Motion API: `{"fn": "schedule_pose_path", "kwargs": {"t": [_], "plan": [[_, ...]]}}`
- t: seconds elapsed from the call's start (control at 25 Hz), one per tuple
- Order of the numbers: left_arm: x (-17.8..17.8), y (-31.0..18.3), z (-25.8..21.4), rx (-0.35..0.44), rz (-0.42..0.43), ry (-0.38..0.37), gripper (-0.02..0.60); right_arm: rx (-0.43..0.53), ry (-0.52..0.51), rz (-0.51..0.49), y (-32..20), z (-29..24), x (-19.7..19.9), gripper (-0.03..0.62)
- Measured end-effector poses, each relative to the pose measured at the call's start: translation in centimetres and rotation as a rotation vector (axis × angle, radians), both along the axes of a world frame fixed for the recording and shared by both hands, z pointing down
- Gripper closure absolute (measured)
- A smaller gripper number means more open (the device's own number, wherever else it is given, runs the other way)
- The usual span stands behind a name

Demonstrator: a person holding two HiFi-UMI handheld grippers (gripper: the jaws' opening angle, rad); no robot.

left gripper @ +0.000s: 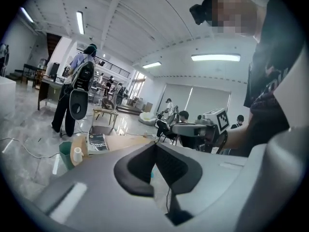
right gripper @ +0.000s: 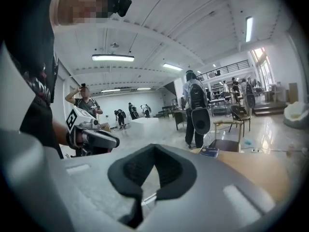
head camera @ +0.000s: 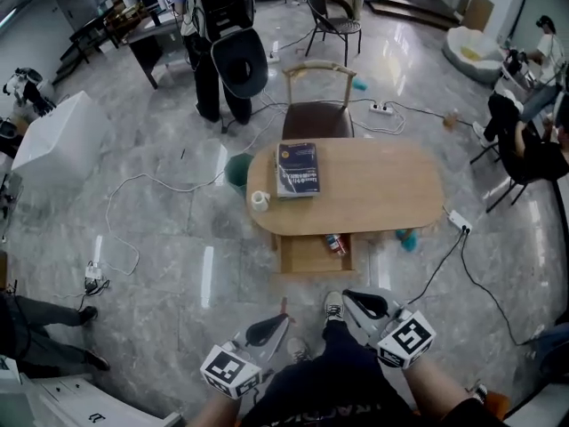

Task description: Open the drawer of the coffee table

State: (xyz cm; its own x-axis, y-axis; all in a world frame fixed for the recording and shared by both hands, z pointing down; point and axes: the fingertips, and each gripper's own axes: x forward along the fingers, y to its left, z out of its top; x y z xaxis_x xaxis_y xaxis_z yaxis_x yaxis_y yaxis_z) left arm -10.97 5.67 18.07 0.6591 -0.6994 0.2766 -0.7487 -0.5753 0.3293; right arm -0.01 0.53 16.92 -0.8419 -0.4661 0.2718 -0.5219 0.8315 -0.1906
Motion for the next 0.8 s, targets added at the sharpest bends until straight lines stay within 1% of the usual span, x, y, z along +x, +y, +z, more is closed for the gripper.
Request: {"fn": "schedule_pose_path", "kwargs": {"t": [0.12,0.24,0.36,0.48,0.64,0.8], "plan": [[0.9,2.4,-1.3,0.034,0.031,-0.005,0.575,0.029,-0.017,0.023,3.0,-1.6,0.3,0.592],[1.8,4.7,-1.9,0.043,0.063,0.015,0.575,0.043,-0.012,0.050,5.9,-2.2,1.1,0.592],[2.5,6.9,-1.5,0.026,0.089,0.040,0.575,0.026,-0.001,0.084,8.8,-1.9,2.0,0.592],[3.4,8.6,-0.6,0.002,0.115,0.044,0.575,0.003,0.009,0.098,11.0,-1.4,2.7,0.592],[5.2,10.0,-0.7,-0.007,0.131,0.039,0.575,-0.014,0.030,0.065,12.9,-1.1,3.0,0.592],[7.8,11.0,-1.7,0.009,0.120,0.026,0.575,0.000,0.025,-0.006,13.9,-1.4,4.0,0.592]]}}
